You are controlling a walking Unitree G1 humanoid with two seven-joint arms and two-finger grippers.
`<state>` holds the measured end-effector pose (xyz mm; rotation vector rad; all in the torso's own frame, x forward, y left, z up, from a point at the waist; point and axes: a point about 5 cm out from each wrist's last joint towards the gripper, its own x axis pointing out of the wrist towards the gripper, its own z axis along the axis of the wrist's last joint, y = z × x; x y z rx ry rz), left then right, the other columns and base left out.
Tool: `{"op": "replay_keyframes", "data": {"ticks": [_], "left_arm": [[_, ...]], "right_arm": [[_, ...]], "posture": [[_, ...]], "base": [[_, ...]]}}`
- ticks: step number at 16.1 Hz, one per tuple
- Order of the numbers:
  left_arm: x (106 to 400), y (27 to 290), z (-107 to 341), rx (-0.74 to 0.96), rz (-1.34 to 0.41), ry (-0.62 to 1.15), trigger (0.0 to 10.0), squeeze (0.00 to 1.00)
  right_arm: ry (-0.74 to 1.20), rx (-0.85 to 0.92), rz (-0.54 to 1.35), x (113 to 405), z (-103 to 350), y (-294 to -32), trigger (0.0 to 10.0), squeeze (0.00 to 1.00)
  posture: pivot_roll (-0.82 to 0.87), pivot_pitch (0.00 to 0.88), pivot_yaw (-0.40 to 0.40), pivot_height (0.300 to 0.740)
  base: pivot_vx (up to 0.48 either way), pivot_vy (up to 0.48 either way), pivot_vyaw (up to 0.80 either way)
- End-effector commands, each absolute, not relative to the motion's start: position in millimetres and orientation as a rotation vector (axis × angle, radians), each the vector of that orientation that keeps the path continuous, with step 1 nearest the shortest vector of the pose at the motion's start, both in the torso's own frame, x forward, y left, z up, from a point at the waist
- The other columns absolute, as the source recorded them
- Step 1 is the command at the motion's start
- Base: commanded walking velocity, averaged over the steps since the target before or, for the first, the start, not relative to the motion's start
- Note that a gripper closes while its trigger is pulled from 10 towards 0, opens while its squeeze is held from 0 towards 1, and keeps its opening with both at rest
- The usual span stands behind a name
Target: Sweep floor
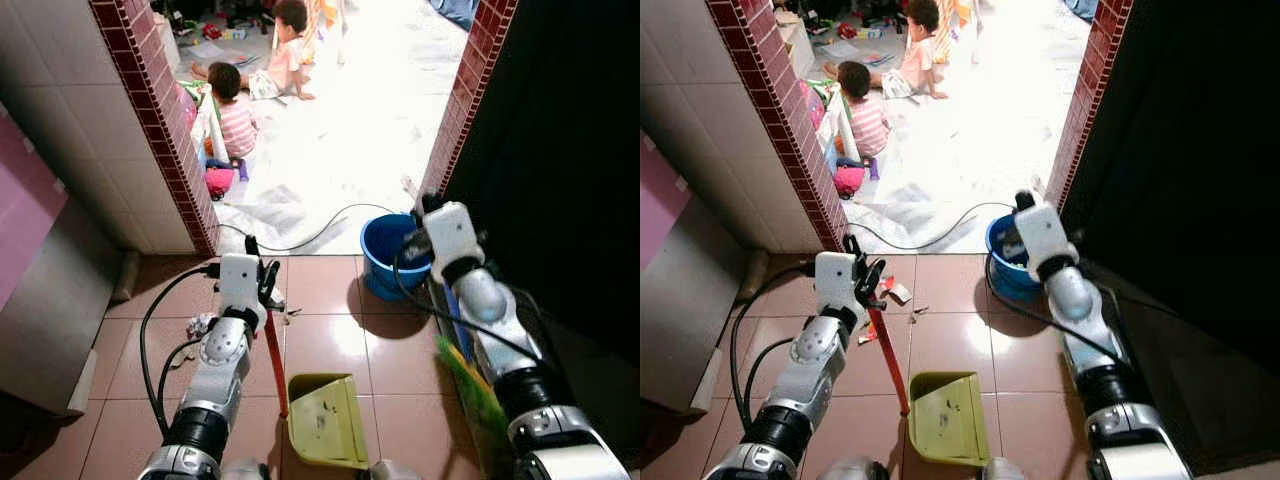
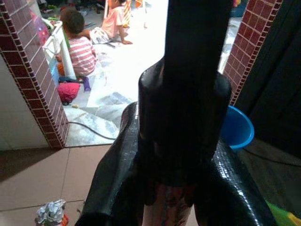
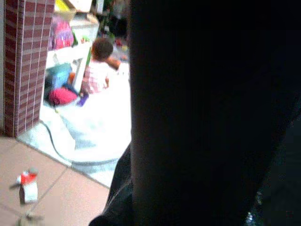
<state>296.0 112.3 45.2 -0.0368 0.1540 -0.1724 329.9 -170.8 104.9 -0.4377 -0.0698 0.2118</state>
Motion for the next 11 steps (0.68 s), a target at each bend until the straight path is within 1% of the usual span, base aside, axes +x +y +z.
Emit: {"op": "replay_keyframes", "data": {"ticks": [1, 3, 5, 11], "left_arm": [[297, 115, 44, -0.013, -0.164, 0.160, 10.0, 0.00], [296, 114, 43, -0.012, -0.169, 0.164, 10.0, 0.00], [296, 113, 43, -0.013, -0.170, 0.161, 10.0, 0.00], [298, 112, 44, -0.016, -0.173, 0.160, 10.0, 0.00]], "right_arm": [[-0.108, -0.472, 0.233, 331, 109, -167, 10.0, 0.00], [-0.054, -0.404, 0.233, 329, 99, -164, 10.0, 0.00], [-0.046, -0.340, 0.237, 328, 97, -157, 10.0, 0.00], [-0.038, -0.148, 0.204, 335, 107, -150, 10.0, 0.00]], "posture": [[-0.02, 0.000, 0.038, 0.740], [-0.02, 0.000, 0.040, 0.740], [-0.02, 0.000, 0.041, 0.740], [-0.02, 0.000, 0.038, 0.740]], "base": [[0.000, 0.000, 0.00], [0.000, 0.000, 0.00], [0.000, 0.000, 0.00], [0.000, 0.000, 0.00]]}}
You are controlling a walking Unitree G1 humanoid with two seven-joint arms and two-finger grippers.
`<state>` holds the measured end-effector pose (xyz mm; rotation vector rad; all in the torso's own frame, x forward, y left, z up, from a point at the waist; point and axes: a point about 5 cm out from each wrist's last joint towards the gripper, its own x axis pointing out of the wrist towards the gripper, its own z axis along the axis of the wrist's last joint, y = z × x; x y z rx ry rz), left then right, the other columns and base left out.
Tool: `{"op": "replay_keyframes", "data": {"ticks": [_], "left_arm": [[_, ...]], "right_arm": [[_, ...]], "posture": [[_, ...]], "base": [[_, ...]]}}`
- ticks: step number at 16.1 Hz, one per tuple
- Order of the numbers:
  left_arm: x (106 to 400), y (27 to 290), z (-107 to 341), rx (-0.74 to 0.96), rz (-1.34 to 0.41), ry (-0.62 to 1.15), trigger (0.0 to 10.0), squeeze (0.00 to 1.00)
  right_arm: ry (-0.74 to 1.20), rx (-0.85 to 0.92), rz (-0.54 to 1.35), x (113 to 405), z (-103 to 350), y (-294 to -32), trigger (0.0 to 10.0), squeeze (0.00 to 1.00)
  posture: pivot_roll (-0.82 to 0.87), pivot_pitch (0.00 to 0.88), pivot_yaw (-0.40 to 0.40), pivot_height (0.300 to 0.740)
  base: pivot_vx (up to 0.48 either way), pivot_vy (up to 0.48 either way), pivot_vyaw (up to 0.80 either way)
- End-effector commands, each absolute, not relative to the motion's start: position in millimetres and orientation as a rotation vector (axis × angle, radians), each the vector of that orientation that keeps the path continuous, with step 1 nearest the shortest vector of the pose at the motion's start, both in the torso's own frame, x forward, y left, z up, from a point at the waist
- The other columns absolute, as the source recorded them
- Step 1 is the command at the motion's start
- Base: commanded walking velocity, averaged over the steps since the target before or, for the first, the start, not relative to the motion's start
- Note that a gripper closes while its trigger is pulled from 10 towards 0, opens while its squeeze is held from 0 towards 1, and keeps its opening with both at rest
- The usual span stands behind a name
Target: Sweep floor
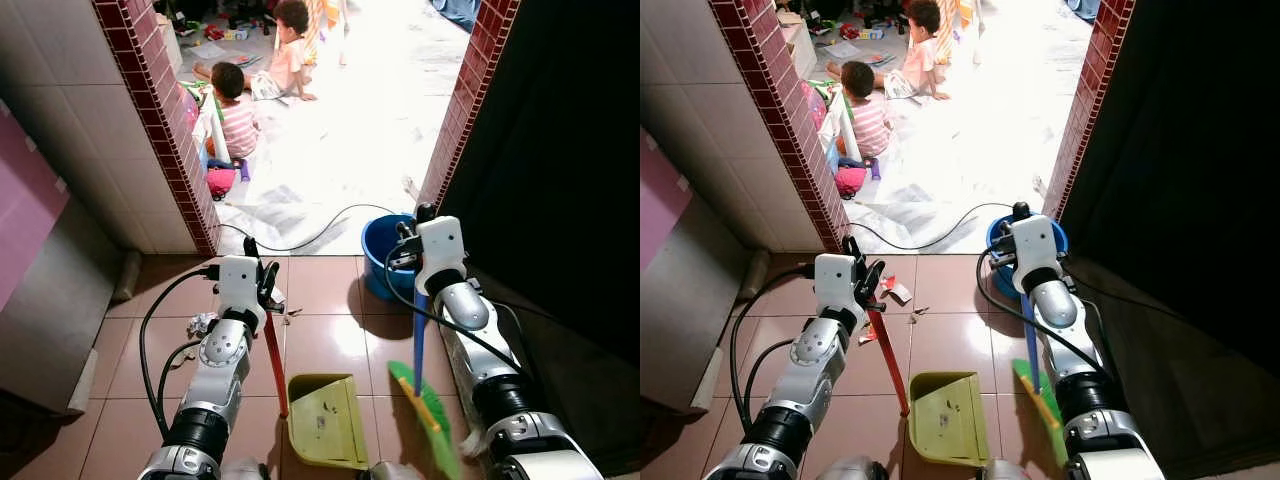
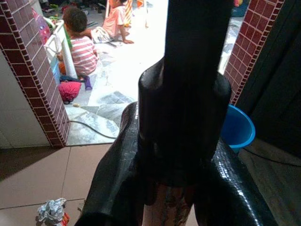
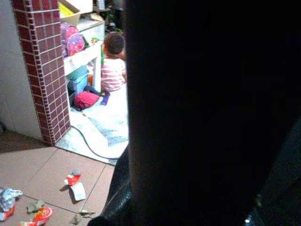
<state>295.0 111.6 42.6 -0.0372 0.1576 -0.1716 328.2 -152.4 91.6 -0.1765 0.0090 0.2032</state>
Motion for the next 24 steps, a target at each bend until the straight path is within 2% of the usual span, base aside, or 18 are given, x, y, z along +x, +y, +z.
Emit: {"op": "replay_keyframes", "data": {"ticks": [1, 3, 5, 8, 12, 15, 24], "left_arm": [[298, 111, 44, -0.017, -0.173, 0.159, 10.0, 0.00], [298, 109, 44, -0.020, -0.176, 0.158, 10.0, 0.00], [298, 106, 44, -0.024, -0.183, 0.159, 10.0, 0.00], [299, 105, 44, -0.027, -0.186, 0.159, 10.0, 0.00], [299, 103, 43, -0.028, -0.188, 0.164, 10.0, 0.00], [297, 100, 41, -0.026, -0.204, 0.183, 10.0, 0.00], [296, 100, 38, -0.017, -0.216, 0.198, 10.0, 0.00]], "right_arm": [[-0.053, -0.095, 0.205, 338, 115, -147, 10.0, 0.00], [-0.110, -0.059, 0.218, 342, 133, -143, 10.0, 0.00], [-0.247, -0.141, 0.255, 344, 162, -141, 10.0, 0.00], [-0.299, -0.241, 0.248, 346, 176, -149, 10.0, 0.00], [-0.171, -0.413, 0.190, 352, 163, -163, 10.0, 0.00], [-0.012, -0.421, 0.115, 349, 136, -179, 10.0, 0.00], [0.217, -0.458, 0.080, 338, 97, -181, 10.0, 0.00]], "posture": [[-0.02, 0.000, 0.037, 0.740], [-0.03, 0.000, 0.036, 0.740], [-0.03, 0.000, 0.036, 0.740], [-0.04, 0.000, 0.033, 0.740], [-0.04, 0.000, 0.031, 0.740], [-0.04, 0.000, 0.031, 0.740], [-0.04, 0.000, 0.035, 0.740]], "base": [[0.000, 0.000, 0.00], [0.000, 0.000, 0.00], [0.000, 0.000, 0.00], [0.000, 0.000, 0.00], [0.000, 0.000, 0.00], [0.000, 0.000, 0.00], [0.000, 0.000, 0.00]]}}
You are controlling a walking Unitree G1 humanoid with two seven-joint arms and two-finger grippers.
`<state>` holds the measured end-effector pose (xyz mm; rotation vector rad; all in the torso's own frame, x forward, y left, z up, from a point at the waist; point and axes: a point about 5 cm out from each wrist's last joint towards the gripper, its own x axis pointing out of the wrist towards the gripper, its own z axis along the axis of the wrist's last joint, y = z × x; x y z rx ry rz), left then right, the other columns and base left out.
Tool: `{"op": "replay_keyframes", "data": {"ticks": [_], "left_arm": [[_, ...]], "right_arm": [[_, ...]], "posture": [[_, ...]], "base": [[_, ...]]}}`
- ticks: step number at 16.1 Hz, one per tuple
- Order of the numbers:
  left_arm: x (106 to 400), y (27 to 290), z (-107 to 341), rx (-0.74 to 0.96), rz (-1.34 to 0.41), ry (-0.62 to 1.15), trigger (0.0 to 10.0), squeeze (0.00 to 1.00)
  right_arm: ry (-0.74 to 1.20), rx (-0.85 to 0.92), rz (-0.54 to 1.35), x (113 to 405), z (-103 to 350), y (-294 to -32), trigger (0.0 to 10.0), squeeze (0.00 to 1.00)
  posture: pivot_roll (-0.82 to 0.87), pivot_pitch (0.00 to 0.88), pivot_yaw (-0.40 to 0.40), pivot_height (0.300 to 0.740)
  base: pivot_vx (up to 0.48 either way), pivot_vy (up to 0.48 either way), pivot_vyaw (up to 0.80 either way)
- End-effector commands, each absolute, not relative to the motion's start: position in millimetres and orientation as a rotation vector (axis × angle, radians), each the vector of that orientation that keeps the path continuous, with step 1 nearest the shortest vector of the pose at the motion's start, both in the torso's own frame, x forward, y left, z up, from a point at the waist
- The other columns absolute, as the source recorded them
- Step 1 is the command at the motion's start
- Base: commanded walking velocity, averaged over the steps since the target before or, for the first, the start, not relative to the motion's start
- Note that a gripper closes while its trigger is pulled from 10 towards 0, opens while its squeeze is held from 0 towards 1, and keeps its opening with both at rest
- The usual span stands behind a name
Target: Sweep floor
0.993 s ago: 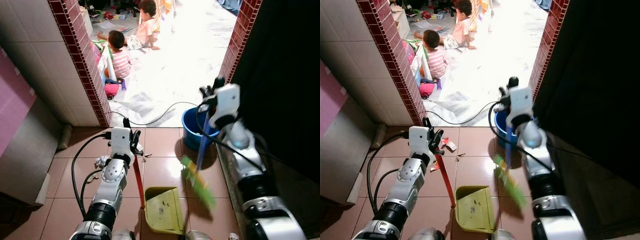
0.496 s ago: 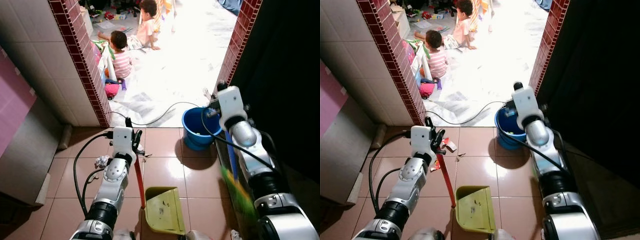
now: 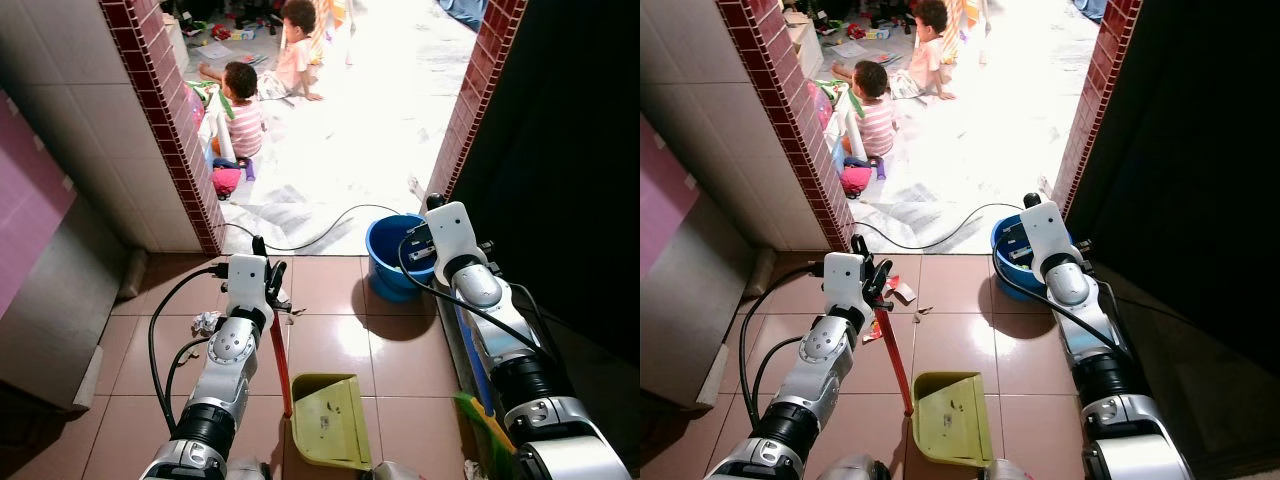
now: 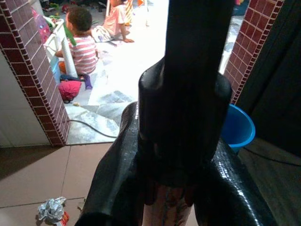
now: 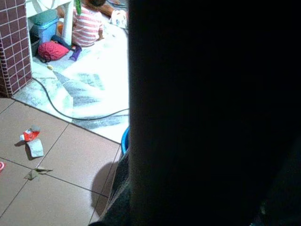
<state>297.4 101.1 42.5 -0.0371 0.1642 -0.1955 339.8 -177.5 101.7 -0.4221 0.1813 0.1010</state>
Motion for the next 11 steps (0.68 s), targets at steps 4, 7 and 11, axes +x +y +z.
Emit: {"op": "replay_keyframes", "data": {"ticks": [4, 7, 11], "left_arm": [[295, 100, 37, -0.015, -0.219, 0.202, 10.0, 0.00], [295, 100, 37, -0.013, -0.222, 0.204, 10.0, 0.00], [295, 100, 37, -0.013, -0.221, 0.206, 10.0, 0.00]], "right_arm": [[0.268, -0.377, 0.060, 336, 92, -179, 10.0, 0.00], [0.327, -0.259, 0.045, 334, 87, -173, 10.0, 0.00], [0.343, -0.178, 0.006, 335, 86, -169, 10.0, 0.00]], "posture": [[-0.03, 0.000, 0.034, 0.740], [-0.03, 0.000, 0.033, 0.740], [-0.03, 0.000, 0.030, 0.740]], "base": [[0.000, 0.000, 0.00], [0.000, 0.000, 0.00], [0.000, 0.000, 0.00]]}}
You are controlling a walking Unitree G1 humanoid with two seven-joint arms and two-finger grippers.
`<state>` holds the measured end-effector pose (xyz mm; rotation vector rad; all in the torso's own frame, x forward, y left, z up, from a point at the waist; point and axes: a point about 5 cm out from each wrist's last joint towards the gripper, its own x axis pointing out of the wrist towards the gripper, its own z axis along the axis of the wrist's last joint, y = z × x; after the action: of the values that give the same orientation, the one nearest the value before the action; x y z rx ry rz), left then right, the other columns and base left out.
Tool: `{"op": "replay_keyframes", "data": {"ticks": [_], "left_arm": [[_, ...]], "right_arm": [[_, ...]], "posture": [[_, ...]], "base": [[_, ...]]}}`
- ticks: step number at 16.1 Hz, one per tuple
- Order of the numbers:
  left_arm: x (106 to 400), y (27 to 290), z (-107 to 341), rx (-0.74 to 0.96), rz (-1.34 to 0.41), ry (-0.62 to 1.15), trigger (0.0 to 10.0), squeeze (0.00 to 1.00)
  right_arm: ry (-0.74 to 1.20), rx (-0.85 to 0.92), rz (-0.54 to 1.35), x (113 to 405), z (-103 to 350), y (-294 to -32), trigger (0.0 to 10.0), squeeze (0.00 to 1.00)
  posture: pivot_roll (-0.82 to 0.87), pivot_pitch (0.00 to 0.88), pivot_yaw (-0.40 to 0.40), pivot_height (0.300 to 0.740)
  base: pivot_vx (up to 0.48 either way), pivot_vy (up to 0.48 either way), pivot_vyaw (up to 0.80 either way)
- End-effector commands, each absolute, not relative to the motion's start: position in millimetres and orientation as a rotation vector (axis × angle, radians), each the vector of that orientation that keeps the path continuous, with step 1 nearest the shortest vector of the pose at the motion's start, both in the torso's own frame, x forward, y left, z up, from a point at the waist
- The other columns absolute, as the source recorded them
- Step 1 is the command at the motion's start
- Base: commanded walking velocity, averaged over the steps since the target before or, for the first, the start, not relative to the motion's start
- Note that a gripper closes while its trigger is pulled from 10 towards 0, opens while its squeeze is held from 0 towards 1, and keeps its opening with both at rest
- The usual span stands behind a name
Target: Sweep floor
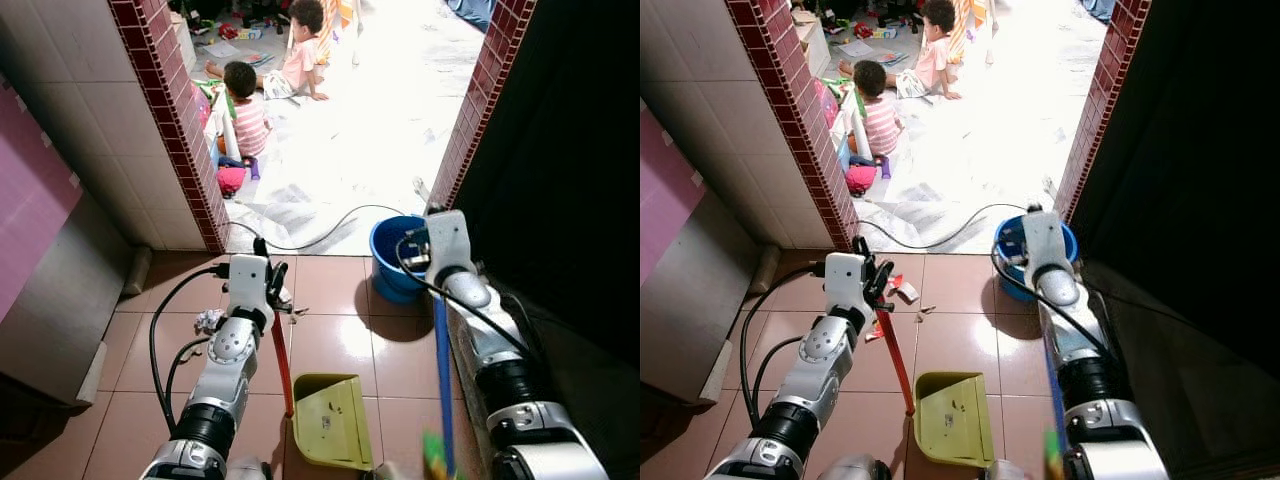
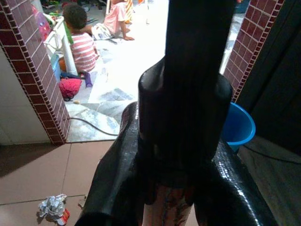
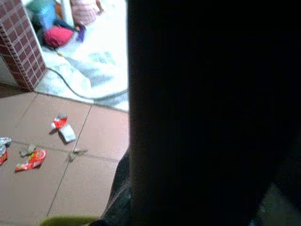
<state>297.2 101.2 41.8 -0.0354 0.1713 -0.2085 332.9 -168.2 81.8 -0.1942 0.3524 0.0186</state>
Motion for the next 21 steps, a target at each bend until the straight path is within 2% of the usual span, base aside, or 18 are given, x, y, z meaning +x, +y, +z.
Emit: {"op": "replay_keyframes", "data": {"ticks": [1, 9, 12, 17, 21], "left_arm": [[295, 100, 36, -0.013, -0.220, 0.206, 10.0, 0.00], [293, 100, 35, -0.014, -0.222, 0.212, 10.0, 0.00], [293, 99, 35, -0.016, -0.221, 0.212, 10.0, 0.00], [293, 98, 35, -0.018, -0.219, 0.212, 10.0, 0.00], [292, 97, 34, -0.019, -0.224, 0.217, 10.0, 0.00]], "right_arm": [[0.333, -0.157, -0.010, 336, 87, -170, 10.0, 0.00], [0.298, -0.166, -0.074, 334, 89, -175, 10.0, 0.00], [0.156, -0.037, -0.210, 340, 108, -187, 10.0, 0.00], [0.029, -0.012, -0.281, 349, 130, -194, 10.0, 0.00], [-0.019, 0.002, -0.290, 356, 139, -189, 10.0, 0.00]], "posture": [[-0.03, 0.000, 0.030, 0.740], [-0.03, 0.000, 0.031, 0.740], [-0.03, 0.000, 0.030, 0.740], [-0.03, 0.000, 0.026, 0.740], [-0.03, 0.000, 0.026, 0.740]], "base": [[0.000, 0.000, 0.00], [0.000, 0.000, 0.00], [0.000, 0.000, 0.00], [0.000, 0.000, 0.00], [0.000, 0.000, 0.00]]}}
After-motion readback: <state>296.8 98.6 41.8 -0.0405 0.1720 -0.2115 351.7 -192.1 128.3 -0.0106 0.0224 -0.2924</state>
